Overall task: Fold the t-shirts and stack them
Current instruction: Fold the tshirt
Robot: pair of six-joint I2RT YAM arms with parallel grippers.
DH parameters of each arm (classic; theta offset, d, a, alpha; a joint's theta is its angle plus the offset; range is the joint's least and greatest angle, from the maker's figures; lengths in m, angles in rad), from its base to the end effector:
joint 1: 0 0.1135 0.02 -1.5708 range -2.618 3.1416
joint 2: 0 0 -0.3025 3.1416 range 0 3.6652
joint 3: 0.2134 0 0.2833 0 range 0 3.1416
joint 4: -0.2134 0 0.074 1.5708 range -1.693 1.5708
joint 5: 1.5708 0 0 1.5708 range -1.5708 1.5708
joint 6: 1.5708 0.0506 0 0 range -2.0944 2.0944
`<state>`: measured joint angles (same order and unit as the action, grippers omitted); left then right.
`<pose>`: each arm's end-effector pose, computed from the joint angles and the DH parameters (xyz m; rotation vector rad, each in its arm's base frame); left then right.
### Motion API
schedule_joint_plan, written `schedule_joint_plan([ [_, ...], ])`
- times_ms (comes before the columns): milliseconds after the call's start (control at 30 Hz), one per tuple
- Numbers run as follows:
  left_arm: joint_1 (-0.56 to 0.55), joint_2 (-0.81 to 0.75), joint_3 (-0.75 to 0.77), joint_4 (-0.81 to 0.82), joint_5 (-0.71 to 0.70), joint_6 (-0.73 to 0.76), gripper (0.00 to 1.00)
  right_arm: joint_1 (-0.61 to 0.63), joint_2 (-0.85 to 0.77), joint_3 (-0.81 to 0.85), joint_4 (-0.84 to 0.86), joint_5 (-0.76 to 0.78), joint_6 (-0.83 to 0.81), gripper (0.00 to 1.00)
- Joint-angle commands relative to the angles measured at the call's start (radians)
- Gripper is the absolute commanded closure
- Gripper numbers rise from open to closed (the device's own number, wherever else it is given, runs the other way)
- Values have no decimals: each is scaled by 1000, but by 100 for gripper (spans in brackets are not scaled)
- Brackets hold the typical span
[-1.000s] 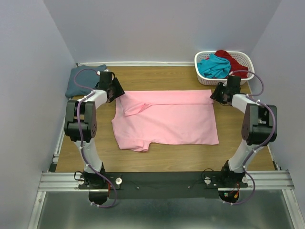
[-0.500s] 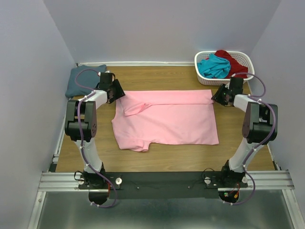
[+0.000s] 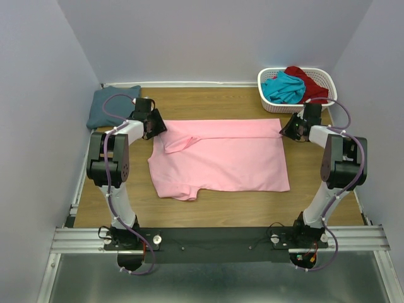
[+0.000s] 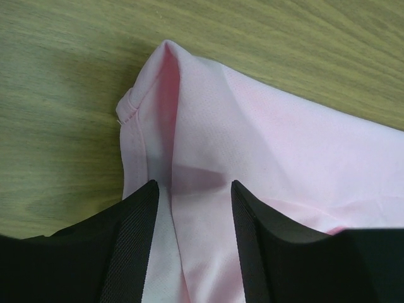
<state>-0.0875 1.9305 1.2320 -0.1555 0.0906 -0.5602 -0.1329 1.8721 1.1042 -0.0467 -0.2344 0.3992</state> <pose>0.4567 -0.0447 0.1708 -0.5355 2.4018 -0.3990 0.4329 -0.0460 0.1636 0.5210 2.3373 0.4053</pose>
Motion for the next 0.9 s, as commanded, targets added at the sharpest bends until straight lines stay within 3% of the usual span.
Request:
schedule_joint_plan([
  [0, -8, 21, -5, -10, 0, 11, 43, -10, 22, -14, 10, -25, 7, 82],
  [267, -9, 21, 6, -16, -5, 13, 65, -13, 6, -12, 8, -45, 17, 98],
  [467, -9, 22, 6, -16, -8, 11, 72, -16, -1, -17, 7, -45, 21, 99],
  [667, -9, 7, 12, -36, -29, 11, 89, -22, -13, -20, 7, -51, 32, 99],
  [867, -9, -18, 60, -97, -71, 20, 99, -25, -45, -7, 2, -52, 52, 99],
])
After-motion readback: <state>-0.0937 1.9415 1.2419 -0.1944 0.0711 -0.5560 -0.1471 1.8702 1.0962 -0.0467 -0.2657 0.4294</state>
